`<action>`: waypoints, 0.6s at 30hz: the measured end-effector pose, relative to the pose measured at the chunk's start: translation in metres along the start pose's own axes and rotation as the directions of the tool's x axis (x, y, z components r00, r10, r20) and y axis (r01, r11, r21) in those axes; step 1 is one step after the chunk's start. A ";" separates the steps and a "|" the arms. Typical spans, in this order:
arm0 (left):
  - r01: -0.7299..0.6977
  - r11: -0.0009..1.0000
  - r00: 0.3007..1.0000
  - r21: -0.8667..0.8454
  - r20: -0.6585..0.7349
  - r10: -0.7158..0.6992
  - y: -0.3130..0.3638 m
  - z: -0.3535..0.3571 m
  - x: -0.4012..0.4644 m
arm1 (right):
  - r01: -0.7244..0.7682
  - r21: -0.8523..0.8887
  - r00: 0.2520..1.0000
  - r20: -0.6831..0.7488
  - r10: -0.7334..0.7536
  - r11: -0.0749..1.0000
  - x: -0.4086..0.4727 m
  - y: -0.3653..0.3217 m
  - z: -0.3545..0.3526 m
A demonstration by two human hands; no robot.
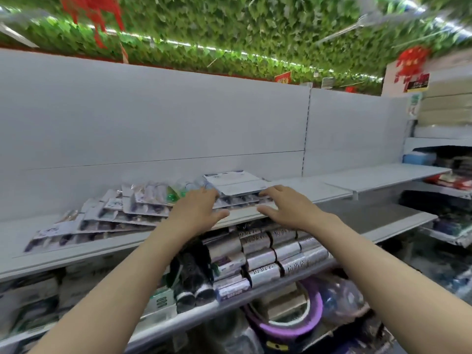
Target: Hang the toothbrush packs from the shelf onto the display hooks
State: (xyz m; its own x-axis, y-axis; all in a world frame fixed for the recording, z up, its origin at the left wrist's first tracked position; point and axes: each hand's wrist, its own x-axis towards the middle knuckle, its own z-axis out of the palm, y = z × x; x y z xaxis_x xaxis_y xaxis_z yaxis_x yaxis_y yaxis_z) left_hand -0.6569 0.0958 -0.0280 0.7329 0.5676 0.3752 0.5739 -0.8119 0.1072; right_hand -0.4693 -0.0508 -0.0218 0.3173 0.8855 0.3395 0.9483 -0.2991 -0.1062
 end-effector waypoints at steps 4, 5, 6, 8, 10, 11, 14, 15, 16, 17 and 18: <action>0.080 0.996 0.997 -0.049 0.008 -0.079 0.003 0.031 0.061 | -0.025 0.063 1.000 -0.009 0.026 0.998 0.054 0.043 0.006; 0.102 0.993 0.995 -0.057 0.004 -0.102 0.002 0.039 0.073 | -0.031 0.095 0.999 -0.015 0.033 0.995 0.065 0.052 0.010; 0.123 0.990 0.992 -0.066 0.009 -0.123 0.003 0.048 0.083 | -0.034 0.131 0.999 -0.016 0.036 0.991 0.074 0.061 0.015; 0.157 0.986 0.988 -0.063 0.021 -0.156 0.003 0.065 0.100 | -0.038 0.203 0.999 -0.006 0.040 0.978 0.091 0.078 0.027; 0.190 0.981 0.982 -0.041 0.013 -0.190 0.003 0.080 0.113 | -0.046 0.257 0.999 0.003 0.047 0.965 0.110 0.094 0.039; 0.205 0.978 0.979 -0.028 0.001 -0.205 0.003 0.086 0.119 | -0.051 0.287 0.999 0.001 0.053 0.957 0.120 0.101 0.045; 0.238 0.971 0.969 -0.014 -0.063 -0.239 0.006 0.100 0.127 | -0.059 0.394 0.998 0.003 0.063 0.917 0.147 0.118 0.062; 0.251 0.968 0.964 -0.014 -0.084 -0.251 0.007 0.103 0.128 | -0.061 0.435 0.998 0.015 0.061 0.898 0.155 0.121 0.066; 0.259 0.966 0.960 -0.019 -0.104 -0.259 0.009 0.105 0.129 | -0.060 0.486 0.998 0.028 0.053 0.872 0.163 0.124 0.069; 0.268 0.963 0.956 -0.026 -0.117 -0.269 0.009 0.108 0.131 | -0.060 0.546 0.998 0.039 0.046 0.835 0.170 0.126 0.071; 0.278 0.960 0.952 -0.028 -0.128 -0.279 0.010 0.110 0.133 | -0.061 0.607 0.998 0.046 0.042 0.793 0.177 0.129 0.072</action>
State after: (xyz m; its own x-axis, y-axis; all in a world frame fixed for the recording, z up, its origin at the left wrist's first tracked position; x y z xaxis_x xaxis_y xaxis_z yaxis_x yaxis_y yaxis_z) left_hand -0.5136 0.1781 -0.0778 0.4901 0.7494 0.4451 0.7446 -0.6255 0.2332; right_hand -0.2903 0.0931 -0.0422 0.3566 0.8876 0.2917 0.7369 -0.0753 -0.6718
